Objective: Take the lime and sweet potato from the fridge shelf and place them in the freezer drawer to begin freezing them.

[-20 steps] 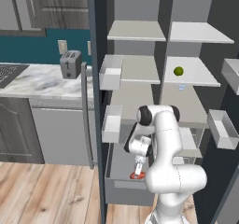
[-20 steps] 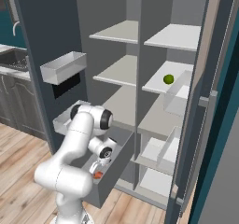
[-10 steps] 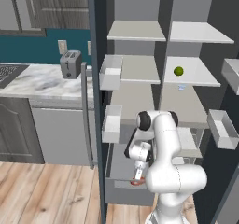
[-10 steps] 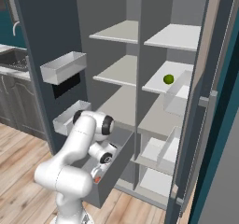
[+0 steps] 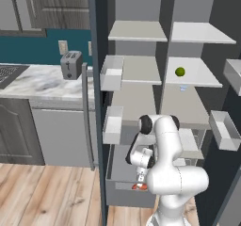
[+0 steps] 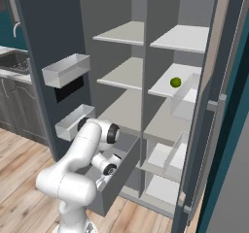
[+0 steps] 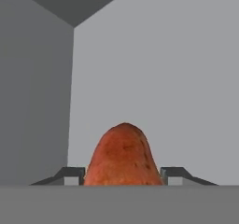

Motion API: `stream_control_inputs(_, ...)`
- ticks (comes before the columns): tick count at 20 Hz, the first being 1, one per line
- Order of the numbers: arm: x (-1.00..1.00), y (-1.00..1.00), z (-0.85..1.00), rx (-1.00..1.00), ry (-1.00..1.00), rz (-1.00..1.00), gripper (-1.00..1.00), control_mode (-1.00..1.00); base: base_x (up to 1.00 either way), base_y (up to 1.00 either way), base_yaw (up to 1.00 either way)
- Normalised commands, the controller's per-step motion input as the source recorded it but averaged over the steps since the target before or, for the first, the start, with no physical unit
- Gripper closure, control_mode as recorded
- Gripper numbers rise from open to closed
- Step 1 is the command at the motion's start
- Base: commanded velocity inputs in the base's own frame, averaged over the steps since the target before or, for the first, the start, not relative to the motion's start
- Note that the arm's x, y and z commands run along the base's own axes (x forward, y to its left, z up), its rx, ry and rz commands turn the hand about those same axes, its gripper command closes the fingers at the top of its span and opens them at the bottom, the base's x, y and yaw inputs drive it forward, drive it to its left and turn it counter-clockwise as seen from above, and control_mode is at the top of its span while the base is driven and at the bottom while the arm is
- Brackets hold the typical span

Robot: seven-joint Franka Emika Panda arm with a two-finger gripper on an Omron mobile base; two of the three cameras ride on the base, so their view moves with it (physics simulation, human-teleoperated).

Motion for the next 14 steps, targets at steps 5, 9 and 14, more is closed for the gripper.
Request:
stream_control_inputs(5,0.00,0.00,0.00,0.00,0.00,0.00,-1.00,-1.00,0.00,0.00,0.00)
stream_control_inputs(9,0.00,0.00,0.00,0.00,-0.01,0.00,-1.00,-1.00,0.00,0.00,0.00)
stream_control_inputs(14,0.00,0.00,0.18,0.00,-0.08,0.00,-1.00,-1.00,0.00,0.00,0.00)
